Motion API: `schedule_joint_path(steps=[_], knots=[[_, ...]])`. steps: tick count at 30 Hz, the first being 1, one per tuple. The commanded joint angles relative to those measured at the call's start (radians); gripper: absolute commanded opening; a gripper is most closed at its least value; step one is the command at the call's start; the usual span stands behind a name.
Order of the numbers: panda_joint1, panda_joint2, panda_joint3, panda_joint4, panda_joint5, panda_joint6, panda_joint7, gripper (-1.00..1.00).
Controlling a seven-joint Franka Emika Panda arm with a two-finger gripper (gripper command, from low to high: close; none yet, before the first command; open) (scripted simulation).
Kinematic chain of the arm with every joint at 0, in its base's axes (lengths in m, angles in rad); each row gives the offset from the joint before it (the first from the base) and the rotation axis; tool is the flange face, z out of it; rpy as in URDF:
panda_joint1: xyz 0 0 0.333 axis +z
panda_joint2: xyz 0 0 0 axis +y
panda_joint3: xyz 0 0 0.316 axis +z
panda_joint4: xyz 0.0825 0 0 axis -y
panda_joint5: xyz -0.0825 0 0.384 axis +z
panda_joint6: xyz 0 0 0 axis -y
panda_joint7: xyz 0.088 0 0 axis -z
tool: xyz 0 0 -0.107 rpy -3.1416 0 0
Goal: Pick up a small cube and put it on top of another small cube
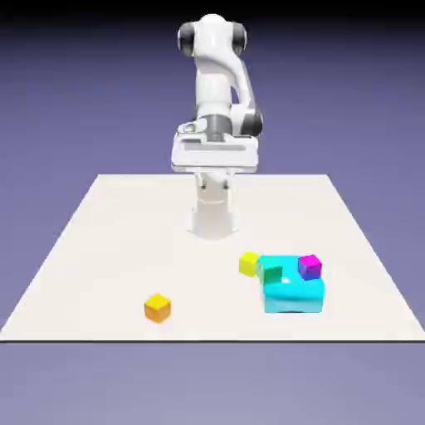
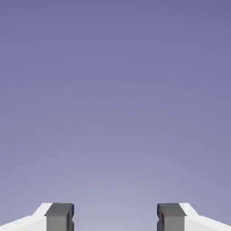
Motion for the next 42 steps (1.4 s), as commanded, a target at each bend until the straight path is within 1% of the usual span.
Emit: schedule_joint_path(steps=[1,37,39,42], knots=[[0.016,0.026,-0.023,0.01,0.017,-0.011,-0.044,0.0],[0.596,0.955,-0.834,0.377,0.636,-0.416,-1.609,0.0],[0.599,0.96,-0.839,0.379,0.64,-0.419,-1.619,0.0],[0.496,0.982,-0.73,0.388,0.631,-0.373,-1.615,0.0]])
